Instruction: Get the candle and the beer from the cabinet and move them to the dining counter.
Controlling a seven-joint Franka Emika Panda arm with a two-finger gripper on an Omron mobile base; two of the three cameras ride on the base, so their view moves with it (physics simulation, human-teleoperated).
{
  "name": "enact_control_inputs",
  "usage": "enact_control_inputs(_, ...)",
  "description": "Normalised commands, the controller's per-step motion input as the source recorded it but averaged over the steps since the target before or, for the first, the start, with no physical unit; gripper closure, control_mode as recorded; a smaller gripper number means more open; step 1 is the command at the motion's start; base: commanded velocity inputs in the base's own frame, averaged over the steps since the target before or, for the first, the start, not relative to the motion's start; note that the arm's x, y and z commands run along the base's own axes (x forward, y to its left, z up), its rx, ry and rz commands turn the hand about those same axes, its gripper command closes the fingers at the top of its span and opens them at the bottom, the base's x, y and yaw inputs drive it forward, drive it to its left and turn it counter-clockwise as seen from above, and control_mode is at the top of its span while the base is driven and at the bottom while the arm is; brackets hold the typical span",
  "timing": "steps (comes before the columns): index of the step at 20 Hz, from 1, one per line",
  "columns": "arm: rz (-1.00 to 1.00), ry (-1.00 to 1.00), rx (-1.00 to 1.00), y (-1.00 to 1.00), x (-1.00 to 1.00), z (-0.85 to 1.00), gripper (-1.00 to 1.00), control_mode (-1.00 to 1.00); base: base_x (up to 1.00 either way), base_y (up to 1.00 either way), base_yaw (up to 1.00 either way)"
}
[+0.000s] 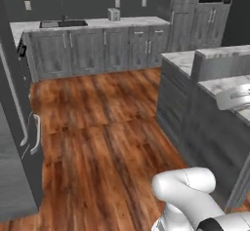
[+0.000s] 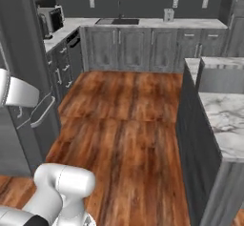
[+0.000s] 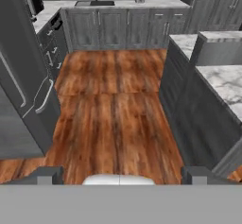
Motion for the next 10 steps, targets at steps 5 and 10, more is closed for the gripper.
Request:
enact_control_inputs(5,0.0,0.0,0.0,0.0,0.0,0.0,-1.0,1.0,1.0,0.3,-0.23)
enact_control_inputs(10,0.0,0.0,0.0,0.0,0.0,0.0,-1.0,1.0,1.0,0.39,-0.09)
